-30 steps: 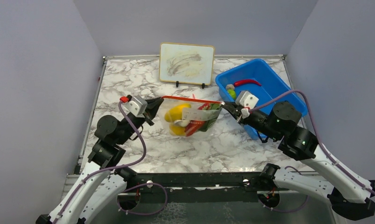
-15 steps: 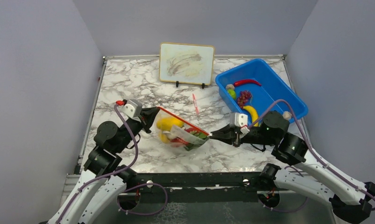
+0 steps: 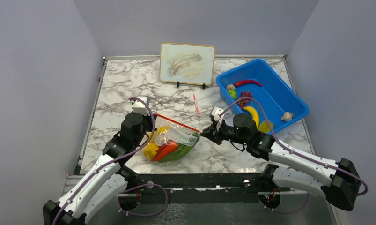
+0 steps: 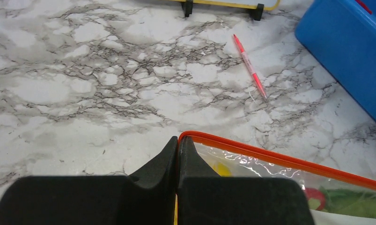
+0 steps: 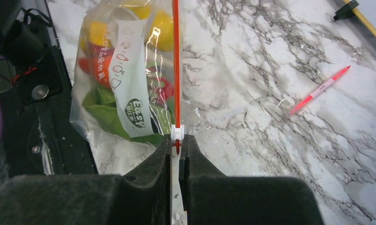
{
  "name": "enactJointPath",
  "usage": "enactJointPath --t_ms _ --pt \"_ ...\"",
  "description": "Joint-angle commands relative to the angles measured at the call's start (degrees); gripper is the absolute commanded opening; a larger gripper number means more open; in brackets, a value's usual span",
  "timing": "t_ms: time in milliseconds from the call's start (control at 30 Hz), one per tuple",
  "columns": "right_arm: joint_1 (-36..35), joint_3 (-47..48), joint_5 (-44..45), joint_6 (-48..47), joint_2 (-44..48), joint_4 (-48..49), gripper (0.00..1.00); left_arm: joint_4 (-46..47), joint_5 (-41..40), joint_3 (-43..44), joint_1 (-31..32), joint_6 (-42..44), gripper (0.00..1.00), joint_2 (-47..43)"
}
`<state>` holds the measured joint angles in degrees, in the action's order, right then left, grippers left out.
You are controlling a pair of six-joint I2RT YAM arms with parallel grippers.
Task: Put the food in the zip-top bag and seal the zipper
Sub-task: Zip the zipper food storage bag at the center of the board, then place the zipper food storage bag at the center of the board.
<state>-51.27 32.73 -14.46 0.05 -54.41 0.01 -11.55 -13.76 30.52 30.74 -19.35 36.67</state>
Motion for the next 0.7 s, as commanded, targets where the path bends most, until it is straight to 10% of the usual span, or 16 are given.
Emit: enactJointPath --t_ms 0,467,667 --pt "-0.15 -0.22 5.81 -0.39 -1.17 2.51 0.01 2.43 -15.33 0.96 -1.39 -0.89 0.0 1.18" --pt "-0.08 1.07 14.57 -10.27 -12.53 16.77 0.02 8.33 -27.64 1.97 -2.0 0.0 0.0 6.63" --pt "0.03 8.34 15.63 -10.35 -20.38 17.32 0.28 8.69 -29.75 5.14 -3.04 -1.12 0.0 13.69"
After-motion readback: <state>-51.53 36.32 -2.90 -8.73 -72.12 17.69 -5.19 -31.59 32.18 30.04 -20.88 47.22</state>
